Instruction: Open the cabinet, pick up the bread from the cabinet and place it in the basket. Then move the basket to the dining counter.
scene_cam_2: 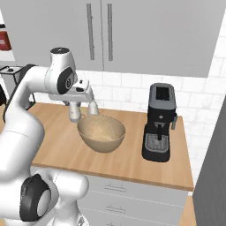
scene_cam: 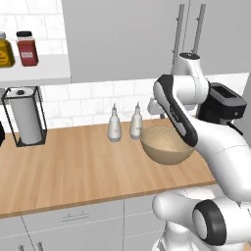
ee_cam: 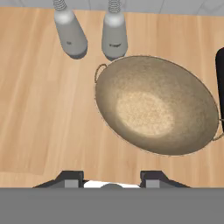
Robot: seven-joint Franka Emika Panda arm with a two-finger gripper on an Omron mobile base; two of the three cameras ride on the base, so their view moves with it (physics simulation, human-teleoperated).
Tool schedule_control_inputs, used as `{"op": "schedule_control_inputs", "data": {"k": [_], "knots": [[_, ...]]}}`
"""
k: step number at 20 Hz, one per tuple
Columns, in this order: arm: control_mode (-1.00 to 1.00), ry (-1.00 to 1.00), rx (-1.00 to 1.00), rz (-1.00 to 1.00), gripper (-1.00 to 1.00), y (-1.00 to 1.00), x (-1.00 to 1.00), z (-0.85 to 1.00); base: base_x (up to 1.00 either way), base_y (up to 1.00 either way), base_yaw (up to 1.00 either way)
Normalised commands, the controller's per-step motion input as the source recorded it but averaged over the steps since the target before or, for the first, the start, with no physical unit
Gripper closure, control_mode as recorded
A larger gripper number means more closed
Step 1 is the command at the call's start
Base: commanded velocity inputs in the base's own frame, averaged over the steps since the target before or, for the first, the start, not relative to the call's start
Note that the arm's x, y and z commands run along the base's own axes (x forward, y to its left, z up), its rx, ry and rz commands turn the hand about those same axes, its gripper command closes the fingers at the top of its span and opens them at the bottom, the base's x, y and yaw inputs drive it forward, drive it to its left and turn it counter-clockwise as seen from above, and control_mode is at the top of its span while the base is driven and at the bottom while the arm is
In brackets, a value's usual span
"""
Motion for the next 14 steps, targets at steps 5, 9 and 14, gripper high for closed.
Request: {"op": "schedule_control_inputs", "data": {"k": [5, 9, 14], "knots": [[-1.00, -0.08, 0.00, 0.00, -1.00, 0.00, -0.46, 0.00, 0.00, 0.00, 0.00], [-1.00, -0.15, -0.03, 0.00, -1.00, -0.01, -0.79, 0.00, 0.00, 0.00, 0.00], [-1.00, -0.19, 0.00, 0.01, -1.00, -0.29, -0.25, 0.58, 0.00, 0.00, 0.00]]}}
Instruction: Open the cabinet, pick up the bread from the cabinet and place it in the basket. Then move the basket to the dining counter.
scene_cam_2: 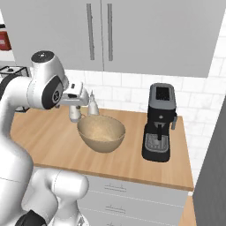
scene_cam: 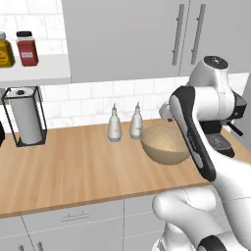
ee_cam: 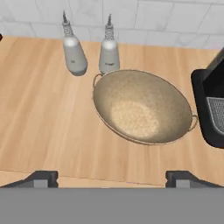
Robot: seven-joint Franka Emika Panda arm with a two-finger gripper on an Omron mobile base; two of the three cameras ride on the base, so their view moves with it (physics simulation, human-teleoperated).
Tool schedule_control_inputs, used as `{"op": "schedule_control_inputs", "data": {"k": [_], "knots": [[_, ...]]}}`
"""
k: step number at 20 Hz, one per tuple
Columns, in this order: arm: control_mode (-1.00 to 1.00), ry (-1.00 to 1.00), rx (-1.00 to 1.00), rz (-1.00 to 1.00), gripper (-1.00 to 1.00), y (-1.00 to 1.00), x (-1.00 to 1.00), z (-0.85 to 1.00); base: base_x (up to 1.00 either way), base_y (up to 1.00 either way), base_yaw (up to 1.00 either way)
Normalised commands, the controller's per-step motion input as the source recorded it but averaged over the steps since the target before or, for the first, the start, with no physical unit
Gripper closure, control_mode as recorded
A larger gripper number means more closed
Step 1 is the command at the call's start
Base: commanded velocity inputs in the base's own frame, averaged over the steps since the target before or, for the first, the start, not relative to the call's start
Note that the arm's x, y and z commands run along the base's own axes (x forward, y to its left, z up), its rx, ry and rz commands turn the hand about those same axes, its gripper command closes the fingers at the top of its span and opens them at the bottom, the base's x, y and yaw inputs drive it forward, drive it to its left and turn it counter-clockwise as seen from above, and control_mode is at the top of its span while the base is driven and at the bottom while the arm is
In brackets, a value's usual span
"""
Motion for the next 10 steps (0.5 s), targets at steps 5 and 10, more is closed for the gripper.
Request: {"op": "schedule_control_inputs", "data": {"k": [5, 10], "knots": [[-1.00, -0.21, 0.00, 0.05, -1.00, -0.65, -0.01, 0.61, 0.00, 0.00, 0.00], [-1.00, -0.27, 0.00, 0.02, -1.00, -0.37, 0.00, 0.64, 0.00, 0.00, 0.00]]}}
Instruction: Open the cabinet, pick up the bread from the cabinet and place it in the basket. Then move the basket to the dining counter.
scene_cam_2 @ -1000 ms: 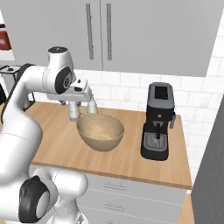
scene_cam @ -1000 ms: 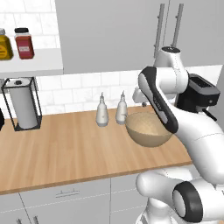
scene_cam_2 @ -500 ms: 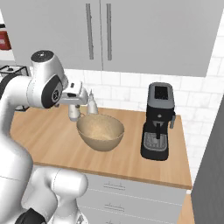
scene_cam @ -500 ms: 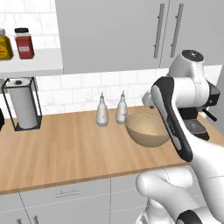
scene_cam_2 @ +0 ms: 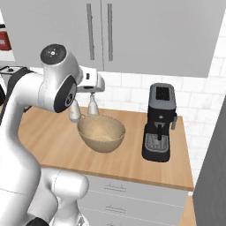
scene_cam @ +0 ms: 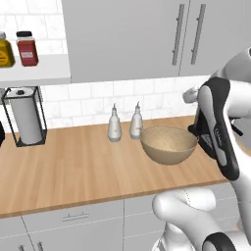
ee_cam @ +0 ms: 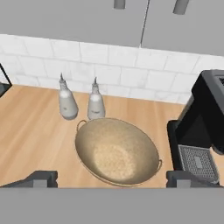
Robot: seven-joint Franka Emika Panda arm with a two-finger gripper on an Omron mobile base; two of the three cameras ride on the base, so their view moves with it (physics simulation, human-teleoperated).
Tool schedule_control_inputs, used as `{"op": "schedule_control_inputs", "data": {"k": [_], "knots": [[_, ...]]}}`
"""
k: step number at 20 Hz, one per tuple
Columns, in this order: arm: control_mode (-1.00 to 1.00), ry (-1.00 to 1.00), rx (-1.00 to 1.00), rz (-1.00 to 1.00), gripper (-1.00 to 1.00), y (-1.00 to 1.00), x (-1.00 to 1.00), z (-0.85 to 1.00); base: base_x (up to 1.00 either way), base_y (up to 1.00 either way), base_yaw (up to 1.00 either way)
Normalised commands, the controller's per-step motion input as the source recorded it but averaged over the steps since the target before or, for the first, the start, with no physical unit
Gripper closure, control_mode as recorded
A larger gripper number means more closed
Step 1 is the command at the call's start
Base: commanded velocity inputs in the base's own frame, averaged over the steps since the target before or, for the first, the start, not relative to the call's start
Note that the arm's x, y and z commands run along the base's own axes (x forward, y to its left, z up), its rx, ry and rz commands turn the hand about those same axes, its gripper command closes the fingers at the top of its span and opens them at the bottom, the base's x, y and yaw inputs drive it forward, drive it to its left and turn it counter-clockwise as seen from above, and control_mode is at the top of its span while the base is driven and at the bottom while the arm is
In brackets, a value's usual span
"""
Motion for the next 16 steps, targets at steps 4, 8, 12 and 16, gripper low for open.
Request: {"op": "schedule_control_inputs", "data": {"k": [4, 8, 12, 16], "knots": [[-1.00, -0.22, 0.01, 0.00, -1.00, -0.28, 0.08, 0.61, 0.00, 0.00, 0.00], [-1.00, -0.12, 0.04, 0.00, -1.00, -0.41, 0.21, 0.74, 0.00, 0.00, 0.00], [-1.00, -0.06, 0.09, -0.01, -1.00, -0.28, 0.11, 0.76, 0.00, 0.00, 0.00], [-1.00, 0.00, 0.07, -0.06, -1.00, -0.03, 0.30, 0.46, 0.00, 0.00, 0.00]]}}
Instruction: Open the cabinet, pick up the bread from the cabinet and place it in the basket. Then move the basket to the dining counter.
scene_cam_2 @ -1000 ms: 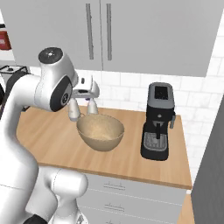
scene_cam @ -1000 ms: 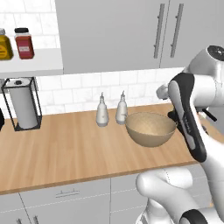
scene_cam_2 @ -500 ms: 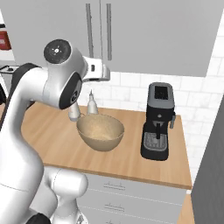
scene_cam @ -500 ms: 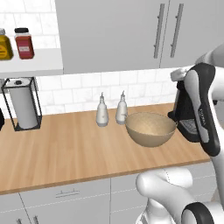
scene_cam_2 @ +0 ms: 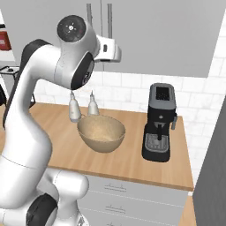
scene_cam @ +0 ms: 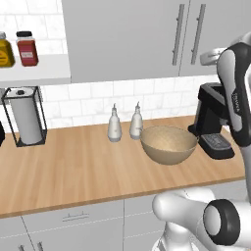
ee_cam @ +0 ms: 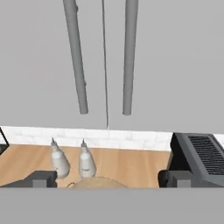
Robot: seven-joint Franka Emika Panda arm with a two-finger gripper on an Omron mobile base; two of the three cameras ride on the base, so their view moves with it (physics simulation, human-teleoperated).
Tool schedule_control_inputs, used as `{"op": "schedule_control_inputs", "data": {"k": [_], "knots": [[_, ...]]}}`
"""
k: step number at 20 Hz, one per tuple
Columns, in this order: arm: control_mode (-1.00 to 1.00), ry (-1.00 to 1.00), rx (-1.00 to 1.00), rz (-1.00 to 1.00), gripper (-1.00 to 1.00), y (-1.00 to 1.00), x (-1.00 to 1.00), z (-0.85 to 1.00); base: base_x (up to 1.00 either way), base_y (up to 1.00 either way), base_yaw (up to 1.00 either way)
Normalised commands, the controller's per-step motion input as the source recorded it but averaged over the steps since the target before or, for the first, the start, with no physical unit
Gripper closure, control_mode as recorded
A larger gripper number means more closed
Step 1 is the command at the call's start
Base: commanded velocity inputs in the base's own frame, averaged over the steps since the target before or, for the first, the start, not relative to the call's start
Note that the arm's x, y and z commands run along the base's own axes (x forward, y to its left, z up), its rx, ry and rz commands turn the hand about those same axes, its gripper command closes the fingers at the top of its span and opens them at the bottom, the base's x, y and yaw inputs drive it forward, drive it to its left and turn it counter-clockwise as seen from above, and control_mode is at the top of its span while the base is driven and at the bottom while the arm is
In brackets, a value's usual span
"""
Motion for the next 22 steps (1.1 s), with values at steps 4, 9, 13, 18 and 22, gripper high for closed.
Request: {"op": "schedule_control_inputs", "data": {"k": [4, 9, 13, 18, 22], "knots": [[-1.00, 0.00, 0.02, -0.12, -1.00, 0.00, 0.62, 0.07, 0.00, 0.00, 0.00], [-1.00, -0.12, 0.02, -0.12, -1.00, 0.00, 0.59, -0.02, 0.00, 0.00, 0.00], [-1.00, -0.16, 0.08, -0.05, -1.00, 0.00, 0.44, -0.07, 0.00, 0.00, 0.00], [-1.00, 0.00, 0.02, 0.01, -1.00, -0.04, 0.56, -0.02, 0.00, 0.00, 0.00], [-1.00, 0.00, 0.03, 0.05, -1.00, -0.24, 0.50, 0.00, 0.00, 0.00, 0.00]]}}
